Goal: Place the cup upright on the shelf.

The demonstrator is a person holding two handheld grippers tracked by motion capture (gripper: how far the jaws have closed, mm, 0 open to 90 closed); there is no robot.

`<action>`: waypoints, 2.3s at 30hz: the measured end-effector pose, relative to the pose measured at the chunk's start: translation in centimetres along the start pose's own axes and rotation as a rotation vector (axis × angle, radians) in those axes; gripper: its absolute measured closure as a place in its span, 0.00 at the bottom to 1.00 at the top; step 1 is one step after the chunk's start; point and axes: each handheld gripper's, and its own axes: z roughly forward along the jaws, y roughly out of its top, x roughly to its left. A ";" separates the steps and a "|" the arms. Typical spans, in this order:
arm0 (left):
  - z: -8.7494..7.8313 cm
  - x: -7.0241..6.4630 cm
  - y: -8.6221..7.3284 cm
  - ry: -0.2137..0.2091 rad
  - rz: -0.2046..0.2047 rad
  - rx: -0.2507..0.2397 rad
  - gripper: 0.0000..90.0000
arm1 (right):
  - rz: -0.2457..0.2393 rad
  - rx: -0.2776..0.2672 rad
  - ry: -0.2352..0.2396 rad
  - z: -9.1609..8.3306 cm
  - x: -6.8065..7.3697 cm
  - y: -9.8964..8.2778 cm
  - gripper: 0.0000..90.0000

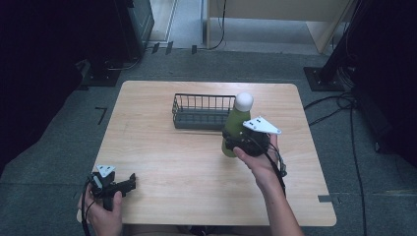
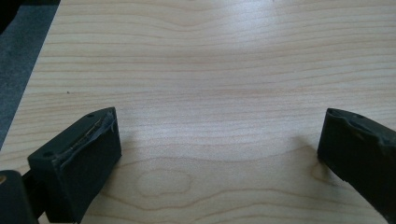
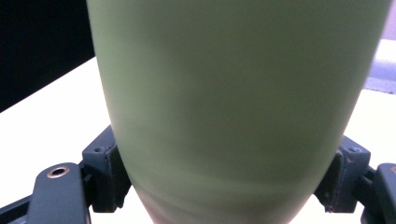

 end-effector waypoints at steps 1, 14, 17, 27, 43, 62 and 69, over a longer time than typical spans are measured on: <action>0.0 0.0 0.0 0.000 0.001 0.001 0.00 | -0.004 -0.006 -0.004 0.3 0.0 0.7 0.23; 0.0 0.0 0.0 0.000 -0.001 0.001 0.00 | -0.007 -0.018 -0.020 2.9 0.0 4.6 0.23; 0.0 0.0 0.0 0.000 -0.001 0.001 0.00 | 0.001 -0.034 -0.027 3.5 -0.1 5.5 0.23; 0.0 0.0 0.0 0.000 -0.001 0.001 0.00 | 0.024 -0.053 -0.076 5.7 -1.0 8.1 0.23; 0.0 0.0 0.0 -0.001 0.002 0.003 0.00 | 0.078 -0.079 -0.122 10.1 -1.6 9.8 0.23; 0.0 0.0 0.0 -0.001 0.001 0.003 0.00 | 0.033 -0.011 -0.172 14.0 -1.3 7.0 0.23; 0.0 0.0 0.0 -0.001 0.001 0.003 0.00 | -0.005 0.007 -0.182 14.2 -1.3 5.9 0.23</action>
